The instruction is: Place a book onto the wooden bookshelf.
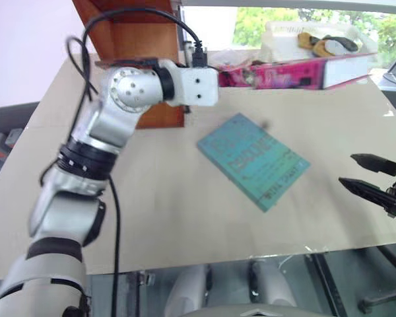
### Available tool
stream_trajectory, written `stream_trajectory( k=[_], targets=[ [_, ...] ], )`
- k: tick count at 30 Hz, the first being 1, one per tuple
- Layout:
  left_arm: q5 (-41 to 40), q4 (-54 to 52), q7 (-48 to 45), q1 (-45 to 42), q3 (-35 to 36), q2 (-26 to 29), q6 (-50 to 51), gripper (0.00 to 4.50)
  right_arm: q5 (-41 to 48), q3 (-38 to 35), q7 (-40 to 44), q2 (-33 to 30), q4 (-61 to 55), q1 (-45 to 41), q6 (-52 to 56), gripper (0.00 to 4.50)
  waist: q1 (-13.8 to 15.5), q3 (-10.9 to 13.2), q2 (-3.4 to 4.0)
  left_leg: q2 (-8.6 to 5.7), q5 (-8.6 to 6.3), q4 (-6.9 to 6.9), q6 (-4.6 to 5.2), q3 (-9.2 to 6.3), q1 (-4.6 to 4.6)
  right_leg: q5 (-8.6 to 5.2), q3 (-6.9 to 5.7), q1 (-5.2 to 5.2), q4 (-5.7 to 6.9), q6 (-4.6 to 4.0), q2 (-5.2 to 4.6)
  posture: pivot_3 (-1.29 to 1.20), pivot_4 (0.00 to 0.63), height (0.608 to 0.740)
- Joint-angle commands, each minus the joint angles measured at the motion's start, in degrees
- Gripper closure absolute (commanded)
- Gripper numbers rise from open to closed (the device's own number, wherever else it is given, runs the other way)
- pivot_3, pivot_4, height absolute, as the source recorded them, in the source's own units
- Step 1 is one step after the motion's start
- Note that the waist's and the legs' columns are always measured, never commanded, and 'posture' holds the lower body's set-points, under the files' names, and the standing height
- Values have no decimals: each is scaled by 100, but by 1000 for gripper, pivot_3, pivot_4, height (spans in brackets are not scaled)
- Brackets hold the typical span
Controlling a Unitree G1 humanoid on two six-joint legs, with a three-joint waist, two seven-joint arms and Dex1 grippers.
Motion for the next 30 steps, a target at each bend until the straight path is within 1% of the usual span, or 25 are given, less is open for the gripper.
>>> stream_trajectory(
  k=[1,3,7,10,14,17,22,26,30],
  targets=[
    [789,506,480,-497,83,250,-444,4319,259,-242,-45,54,-1,-172,-73,0,-1,3,-1,1,0,6,1,-3,-3,5,-3,0,0,9,3,0,150,740],
    [951,717,439,-664,157,395,-508,4319,281,-261,-23,58,122,-282,-145,0,-3,6,-1,1,-1,19,3,-6,-6,8,-7,5,2,15,4,0,150,740],
    [1264,1174,346,-994,170,663,-567,4319,53,-100,122,9,477,-504,-404,0,-1,10,-6,-2,-5,30,9,-6,-6,13,-9,13,0,24,2,0,150,740],
    [1529,1661,232,-1322,89,878,-609,4319,131,51,313,64,934,-975,-514,0,-12,14,-9,-6,-4,32,9,-3,-5,14,-8,12,2,27,3,0,150,740],
    [1797,1863,50,-1535,103,985,-287,4319,214,227,707,97,1670,-1720,-604,0,-28,18,-9,-5,-4,34,9,0,-2,16,-9,15,7,30,5,0,150,740],
    [1869,1851,59,-1544,233,1051,-53,4319,132,431,1023,48,2209,-2273,-677,0,-27,20,-10,-4,-3,34,9,1,-4,16,-13,14,8,30,6,0,150,740],
    [2022,1787,-208,-1346,268,1375,301,4319,38,834,1680,0,3003,-3267,-746,0,-48,26,-7,-5,8,36,-11,0,-7,16,-13,12,9,30,6,0,150,740],
    [1992,1609,-295,-1187,359,1537,542,4319,-91,1108,2215,-95,3749,-3997,-683,0,-87,28,-4,-5,9,34,-12,0,-8,16,-12,11,8,30,5,0,150,740],
    [1859,1300,-679,-909,471,1675,892,4319,-274,1315,2514,-76,4146,-4439,-744,0,-105,30,-6,-5,9,35,-13,-1,-10,16,-16,11,15,30,4,0,150,740]
  ],
)
